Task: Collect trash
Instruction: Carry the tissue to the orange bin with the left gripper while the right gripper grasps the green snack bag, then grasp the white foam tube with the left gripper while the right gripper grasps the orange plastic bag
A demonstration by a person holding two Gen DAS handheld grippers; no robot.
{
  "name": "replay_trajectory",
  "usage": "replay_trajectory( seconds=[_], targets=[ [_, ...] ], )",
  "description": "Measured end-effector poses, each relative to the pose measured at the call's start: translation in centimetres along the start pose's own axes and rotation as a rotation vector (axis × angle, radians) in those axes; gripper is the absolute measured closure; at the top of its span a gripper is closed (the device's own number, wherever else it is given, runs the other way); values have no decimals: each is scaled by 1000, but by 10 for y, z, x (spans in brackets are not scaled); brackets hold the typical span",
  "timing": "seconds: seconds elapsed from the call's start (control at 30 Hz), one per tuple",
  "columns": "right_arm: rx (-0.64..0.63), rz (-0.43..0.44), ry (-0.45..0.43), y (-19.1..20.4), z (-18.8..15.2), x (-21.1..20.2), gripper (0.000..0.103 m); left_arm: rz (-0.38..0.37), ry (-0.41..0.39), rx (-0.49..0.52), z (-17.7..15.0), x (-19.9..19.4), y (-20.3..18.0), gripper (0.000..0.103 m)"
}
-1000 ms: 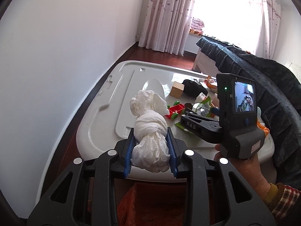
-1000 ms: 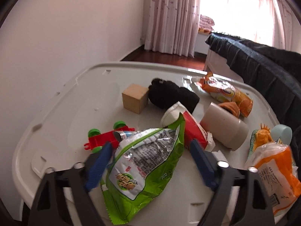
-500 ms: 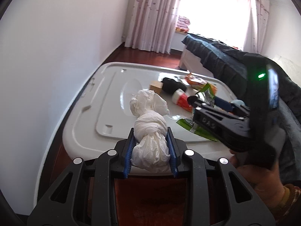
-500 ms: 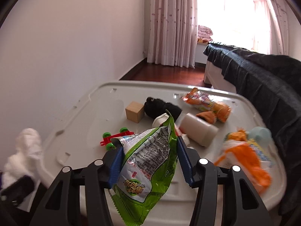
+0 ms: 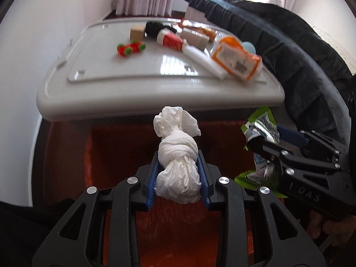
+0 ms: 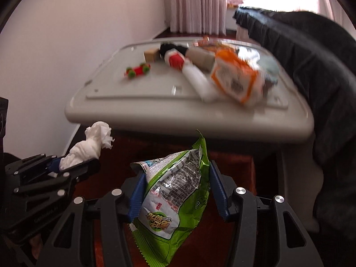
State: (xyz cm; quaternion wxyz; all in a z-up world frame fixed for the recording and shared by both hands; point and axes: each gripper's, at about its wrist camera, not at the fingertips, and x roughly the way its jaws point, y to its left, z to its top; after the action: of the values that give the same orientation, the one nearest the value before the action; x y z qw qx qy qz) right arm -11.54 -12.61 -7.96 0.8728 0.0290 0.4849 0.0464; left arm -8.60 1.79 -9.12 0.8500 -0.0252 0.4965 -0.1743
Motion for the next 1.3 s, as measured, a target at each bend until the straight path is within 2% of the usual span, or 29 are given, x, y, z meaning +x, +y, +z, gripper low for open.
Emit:
replay_trajectory(
  seconds=[0.07, 0.17, 0.23, 0.3, 0.57, 0.7, 0.8, 0.9, 1.0, 1.1, 1.3],
  targets=[
    [5, -14, 35, -1, -7, 4, 49, 2, 20, -7, -6, 1, 2, 72],
    [31, -35, 70, -4, -10, 5, 40, 15, 41, -22, -11, -1, 0, 68],
    [58, -52, 64, -9, -10, 4, 20, 49, 51, -35, -12, -3, 1, 32],
    [71, -60, 44, -13, -10, 1, 19, 95, 39, -52, -11, -6, 3, 24],
    [79, -82, -68, -27, 9, -18, 17, 83, -15, -65, -3, -15, 5, 23],
    [80, -114, -169, -38, 37, -31, 13, 66, -129, -26, 15, -30, -9, 22],
    [90, -160, -262, -51, 68, -36, 9, 76, -232, 23, 36, -43, -27, 13],
    [112, -203, -311, -64, 88, -27, 5, 81, -302, 54, 55, -48, -41, 12],
    [142, -222, -290, -80, 103, -2, 5, 80, -333, 72, 71, -42, -53, 12],
    [189, -215, -230, -96, 114, 29, 5, 72, -334, 77, 74, -36, -56, 12],
    [197, -177, -191, -99, 129, 62, 6, 74, -267, 57, 66, -10, -45, 12]
  ],
)
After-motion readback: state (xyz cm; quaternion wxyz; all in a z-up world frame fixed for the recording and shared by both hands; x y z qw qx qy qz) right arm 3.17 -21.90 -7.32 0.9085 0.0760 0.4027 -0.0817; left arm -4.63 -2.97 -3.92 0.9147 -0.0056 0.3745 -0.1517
